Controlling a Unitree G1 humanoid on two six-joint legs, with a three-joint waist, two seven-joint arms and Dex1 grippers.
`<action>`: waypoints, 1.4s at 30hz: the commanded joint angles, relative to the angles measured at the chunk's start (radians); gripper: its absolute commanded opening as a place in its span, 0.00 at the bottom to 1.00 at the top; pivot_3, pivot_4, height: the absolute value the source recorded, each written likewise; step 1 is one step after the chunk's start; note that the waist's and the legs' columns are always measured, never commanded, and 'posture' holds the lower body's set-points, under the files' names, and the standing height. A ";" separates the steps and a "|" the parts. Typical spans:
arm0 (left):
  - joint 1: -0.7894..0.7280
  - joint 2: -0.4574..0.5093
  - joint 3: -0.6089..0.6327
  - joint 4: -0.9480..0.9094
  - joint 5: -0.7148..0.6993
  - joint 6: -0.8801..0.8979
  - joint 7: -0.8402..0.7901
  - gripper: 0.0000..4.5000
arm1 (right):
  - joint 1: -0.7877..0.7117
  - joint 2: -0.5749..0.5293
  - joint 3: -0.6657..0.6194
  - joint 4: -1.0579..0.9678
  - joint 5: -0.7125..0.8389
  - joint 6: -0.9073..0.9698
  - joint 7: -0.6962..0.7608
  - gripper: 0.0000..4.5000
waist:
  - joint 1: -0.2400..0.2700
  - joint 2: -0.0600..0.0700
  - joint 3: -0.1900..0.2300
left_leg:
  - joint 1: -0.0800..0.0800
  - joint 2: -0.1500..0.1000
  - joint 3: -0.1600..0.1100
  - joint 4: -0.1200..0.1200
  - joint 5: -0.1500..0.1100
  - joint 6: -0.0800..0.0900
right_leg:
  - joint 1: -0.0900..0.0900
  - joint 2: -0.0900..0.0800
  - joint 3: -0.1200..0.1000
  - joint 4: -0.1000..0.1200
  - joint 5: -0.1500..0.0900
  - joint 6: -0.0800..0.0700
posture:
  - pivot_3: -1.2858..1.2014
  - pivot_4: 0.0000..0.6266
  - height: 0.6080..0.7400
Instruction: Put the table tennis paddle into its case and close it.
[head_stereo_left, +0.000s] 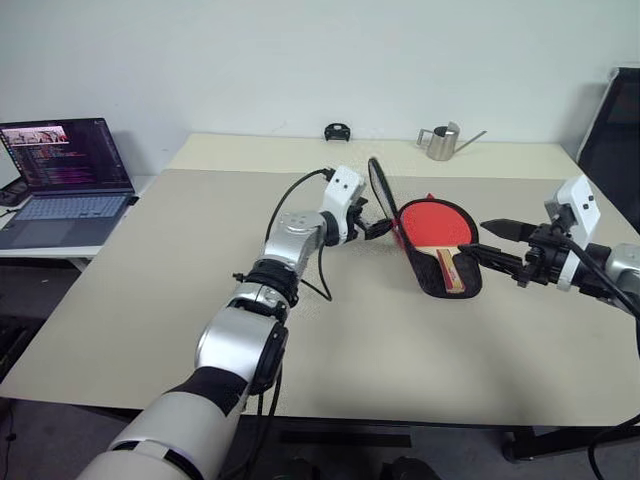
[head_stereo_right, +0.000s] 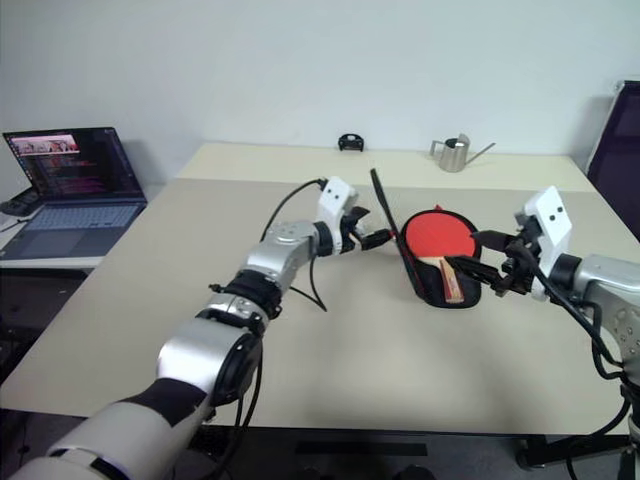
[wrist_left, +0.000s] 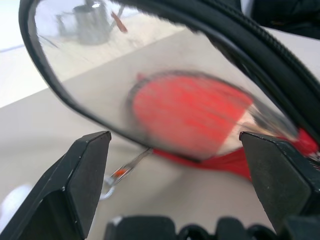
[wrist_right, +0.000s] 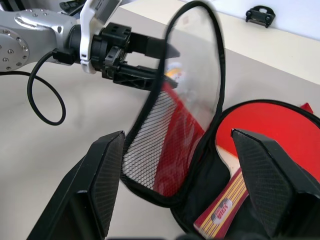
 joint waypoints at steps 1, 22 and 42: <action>-0.071 -0.063 0.018 0.063 0.012 -0.059 0.057 1.00 | 0.026 -0.026 -0.091 -0.069 0.036 0.024 -0.035 0.82 | 0.002 0.000 0.000 | 0.000 0.000 0.000 0.000 0.000 0.001 | 0.000 0.000 0.000 0.000 0.000 0.000 | 0.52 0.24 1.00; -0.076 -0.086 0.113 0.115 0.008 -0.156 0.004 1.00 | 0.040 0.040 -0.023 -0.019 -0.001 0.005 -0.201 0.82 | -0.009 -0.001 0.000 | 0.003 0.000 0.003 0.000 0.001 0.000 | 0.000 0.001 0.000 0.002 0.000 0.000 | 0.52 0.24 1.00; 0.420 0.311 0.063 -1.007 -0.293 0.384 -0.444 1.00 | -0.284 0.203 0.178 0.792 -0.366 -0.309 -0.243 0.99 | -0.011 0.001 0.000 | 0.001 0.001 0.003 0.000 0.002 -0.002 | -0.001 0.000 0.003 0.001 0.000 0.000 | 0.52 0.24 1.00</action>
